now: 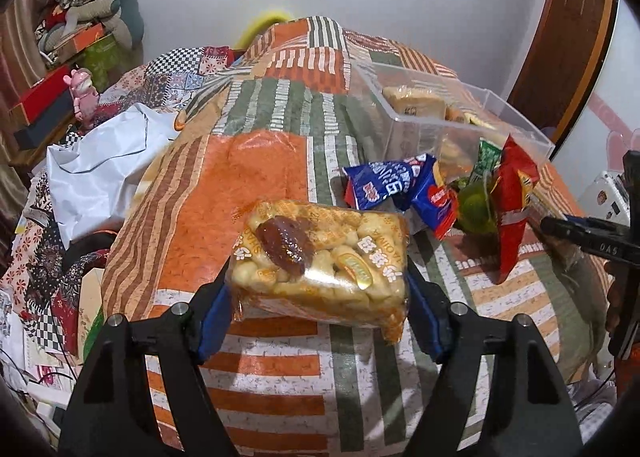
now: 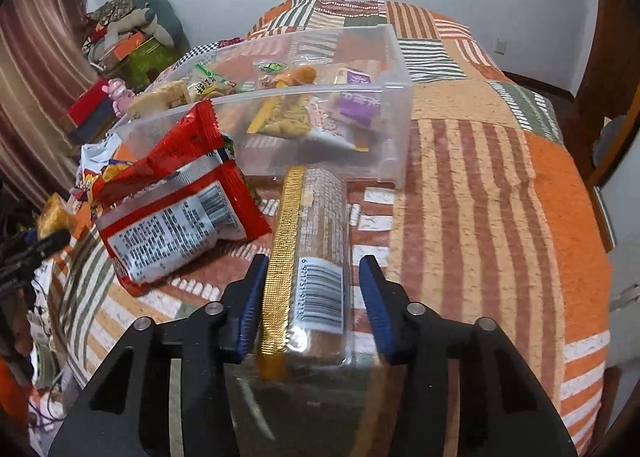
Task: Organize snacks
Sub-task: 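Grasp the cream-puff bread pack with the left tool while the right tool grasps the gold-striped biscuit roll, then carry both packs over the clear box and open both tools to release them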
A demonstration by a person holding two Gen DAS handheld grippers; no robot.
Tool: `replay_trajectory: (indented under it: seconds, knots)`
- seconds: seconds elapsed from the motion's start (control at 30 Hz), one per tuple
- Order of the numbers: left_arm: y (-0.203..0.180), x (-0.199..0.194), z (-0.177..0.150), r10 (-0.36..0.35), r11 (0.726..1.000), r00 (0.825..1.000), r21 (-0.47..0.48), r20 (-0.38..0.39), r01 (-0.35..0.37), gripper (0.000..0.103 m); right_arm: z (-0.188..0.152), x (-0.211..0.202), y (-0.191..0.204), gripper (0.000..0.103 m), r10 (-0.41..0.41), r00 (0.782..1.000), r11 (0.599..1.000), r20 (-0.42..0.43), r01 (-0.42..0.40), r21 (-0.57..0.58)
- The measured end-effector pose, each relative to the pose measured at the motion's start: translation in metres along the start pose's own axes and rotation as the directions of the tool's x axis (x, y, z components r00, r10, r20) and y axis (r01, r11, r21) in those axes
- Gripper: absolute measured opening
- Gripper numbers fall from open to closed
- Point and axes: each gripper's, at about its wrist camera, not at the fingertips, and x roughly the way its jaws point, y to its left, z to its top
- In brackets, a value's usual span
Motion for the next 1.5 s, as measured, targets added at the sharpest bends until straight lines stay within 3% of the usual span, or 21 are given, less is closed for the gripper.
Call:
replay_trajectory:
  seconds: [0.23, 0.3, 0.37, 0.83, 1.07, 1.5]
  knots:
    - [-0.008, -0.011, 0.009, 0.022, 0.999, 0.999, 0.022, 0.037, -0.023, 0.075, 0.009, 0.022, 0.009, 0.042, -0.01, 1.0, 1.0, -0.014, 0.01, -0.026]
    - [-0.01, -0.014, 0.013, 0.022, 0.999, 0.999, 0.023, 0.042, -0.023, 0.075, 0.009, 0.021, 0.009, 0.034, -0.013, 1.0, 0.999, 0.001, 0.013, -0.03]
    - [-0.011, -0.016, 0.017, 0.013, 1.0, 0.999, 0.015, 0.045, -0.014, 0.075, 0.008, 0.018, 0.006, 0.034, 0.004, 1.0, 1.0, 0.009, -0.004, -0.015]
    - [-0.046, -0.027, 0.056, -0.034, 0.999, 0.994, 0.041, 0.105, 0.03, 0.075, 0.007, -0.039, -0.006, 0.033, 0.044, 0.987, 0.999, 0.152, -0.045, 0.002]
    - [-0.073, -0.026, 0.08, -0.073, 0.996, 0.988, 0.065, 0.136, 0.064, 0.075, 0.028, -0.055, -0.007, 0.033, 0.086, 0.972, 0.996, 0.219, -0.088, -0.001]
    - [-0.112, 0.0, 0.116, -0.126, 0.988, 0.983, 0.103, 0.134, 0.113, 0.075, 0.063, -0.053, -0.01, 0.033, 0.089, 0.952, 0.996, 0.294, -0.09, -0.012]
